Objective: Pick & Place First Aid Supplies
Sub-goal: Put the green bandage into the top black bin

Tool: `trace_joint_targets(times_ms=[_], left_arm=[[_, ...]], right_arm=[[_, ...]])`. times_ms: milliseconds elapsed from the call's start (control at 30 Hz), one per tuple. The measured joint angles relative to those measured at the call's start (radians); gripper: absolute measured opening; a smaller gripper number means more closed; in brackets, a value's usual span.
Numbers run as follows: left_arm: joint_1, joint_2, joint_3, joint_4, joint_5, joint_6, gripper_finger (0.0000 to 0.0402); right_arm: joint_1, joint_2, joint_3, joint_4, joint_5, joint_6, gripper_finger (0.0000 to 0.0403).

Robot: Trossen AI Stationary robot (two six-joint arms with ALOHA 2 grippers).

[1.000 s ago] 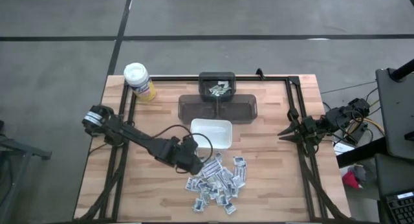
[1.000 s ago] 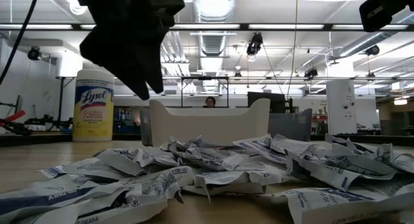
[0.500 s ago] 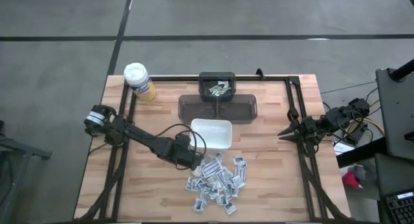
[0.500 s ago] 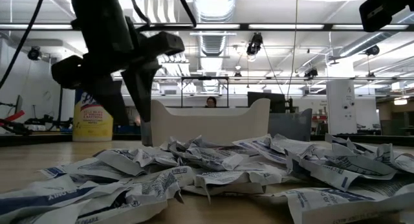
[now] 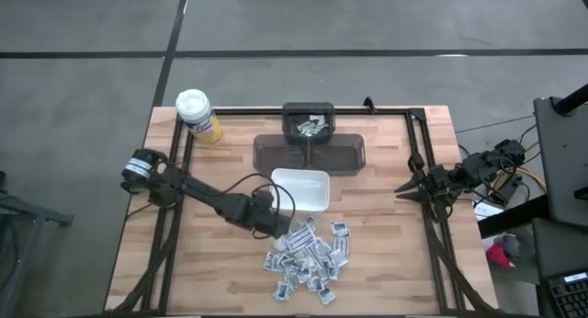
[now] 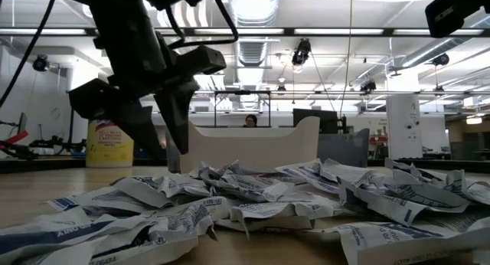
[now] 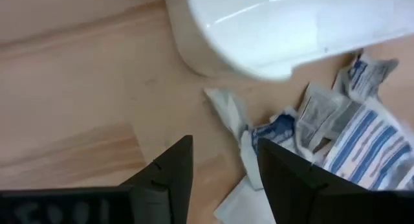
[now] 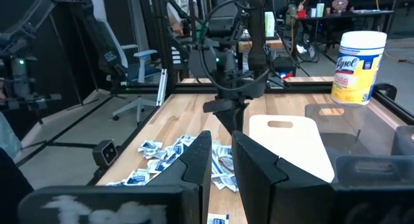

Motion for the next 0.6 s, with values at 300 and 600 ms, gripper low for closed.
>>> trace_joint_targets(times_ms=[300,600], left_arm=[[0.018,0.065,0.029,-0.001,0.041,-0.015,0.0163],[0.021,0.069,0.033,-0.001,0.022,-0.068,0.0163]], right_arm=[[0.0,0.0,0.0,0.0,0.0,0.001,0.0059],[0.0,0.0,0.0,0.0,0.0,0.004,0.0059]])
